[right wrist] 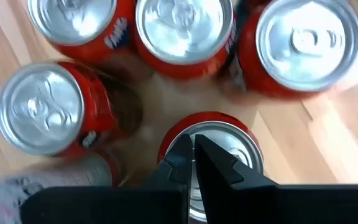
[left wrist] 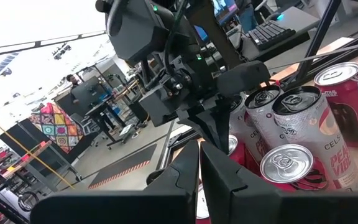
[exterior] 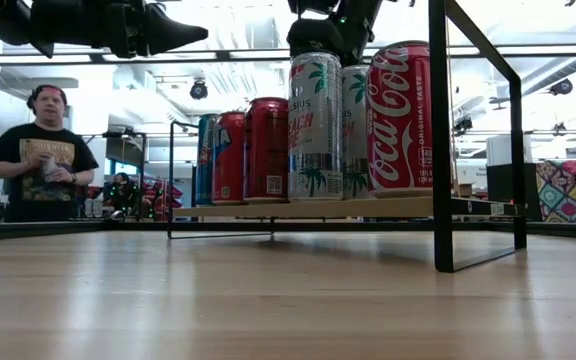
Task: Place canned beverage on shelf
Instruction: Put the red soda can on the shelf aligned with the red soda can on the shelf
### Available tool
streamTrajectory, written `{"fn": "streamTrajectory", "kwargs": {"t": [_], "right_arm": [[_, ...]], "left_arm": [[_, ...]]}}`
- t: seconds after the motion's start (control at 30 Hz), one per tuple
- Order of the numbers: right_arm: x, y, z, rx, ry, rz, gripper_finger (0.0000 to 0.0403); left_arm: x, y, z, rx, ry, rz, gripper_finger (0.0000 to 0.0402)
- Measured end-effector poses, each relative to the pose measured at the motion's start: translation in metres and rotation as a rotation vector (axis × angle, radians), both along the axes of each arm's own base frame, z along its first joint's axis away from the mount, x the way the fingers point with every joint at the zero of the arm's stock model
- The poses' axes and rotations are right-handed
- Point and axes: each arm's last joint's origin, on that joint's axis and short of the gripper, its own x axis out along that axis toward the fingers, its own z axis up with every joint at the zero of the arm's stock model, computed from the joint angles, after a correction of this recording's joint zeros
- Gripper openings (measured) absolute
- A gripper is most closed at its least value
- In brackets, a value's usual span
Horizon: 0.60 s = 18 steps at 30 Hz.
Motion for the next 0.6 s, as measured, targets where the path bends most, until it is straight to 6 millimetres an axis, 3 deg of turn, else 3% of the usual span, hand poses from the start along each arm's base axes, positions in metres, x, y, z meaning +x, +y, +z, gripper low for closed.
{"fn": "streamTrajectory", "kwargs": {"t": [0.27,0.6], "right_arm": [[0.011,-0.0021,-0.002,-0.024,-0.071,0.022,0.0013],[0.0111,-0.0023,-0.0008,-0.013,-0.075,-0.002,0.0013]], "left_arm": [[0.0,0.0,0.0,0.0,0.0,0.002,0.0],[0.0,0.0,-0.0001,0.0,0.001,0.002,0.0]]}}
